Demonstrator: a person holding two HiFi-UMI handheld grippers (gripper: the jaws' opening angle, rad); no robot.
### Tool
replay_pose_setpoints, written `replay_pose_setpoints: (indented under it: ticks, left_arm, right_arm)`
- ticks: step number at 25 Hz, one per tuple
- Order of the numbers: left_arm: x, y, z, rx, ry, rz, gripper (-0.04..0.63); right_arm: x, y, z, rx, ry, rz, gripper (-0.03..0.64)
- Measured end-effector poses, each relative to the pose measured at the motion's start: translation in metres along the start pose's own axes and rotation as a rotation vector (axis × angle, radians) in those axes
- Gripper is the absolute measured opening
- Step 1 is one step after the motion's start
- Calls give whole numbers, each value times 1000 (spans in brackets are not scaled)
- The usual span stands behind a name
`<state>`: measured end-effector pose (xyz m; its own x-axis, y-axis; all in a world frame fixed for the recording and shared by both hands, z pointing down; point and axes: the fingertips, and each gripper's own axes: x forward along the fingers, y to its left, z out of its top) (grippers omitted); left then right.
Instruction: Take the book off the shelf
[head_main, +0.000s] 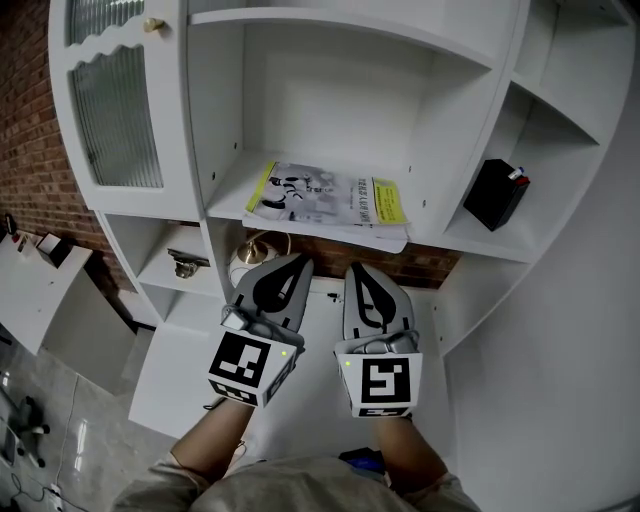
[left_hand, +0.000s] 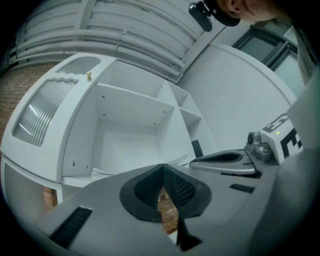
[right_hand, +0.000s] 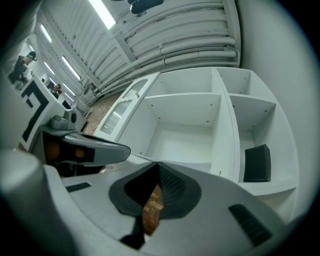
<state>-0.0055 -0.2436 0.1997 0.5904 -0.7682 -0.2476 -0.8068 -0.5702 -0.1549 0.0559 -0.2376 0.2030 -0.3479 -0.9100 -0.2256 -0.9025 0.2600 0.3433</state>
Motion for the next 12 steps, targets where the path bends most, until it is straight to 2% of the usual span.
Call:
replay_pose_setpoints:
  ticks: [8, 10, 12]
  left_arm:
    - [14, 10, 4, 80, 16, 1, 8]
    - [18, 14, 3, 133, 37, 5, 8]
    - [23, 16, 0, 220, 76, 9, 8]
  right_arm:
    - [13, -8, 2, -51, 1, 5, 18]
    - [17, -9, 1, -71, 13, 13, 18]
    - [21, -9, -1, -105, 36, 24, 18]
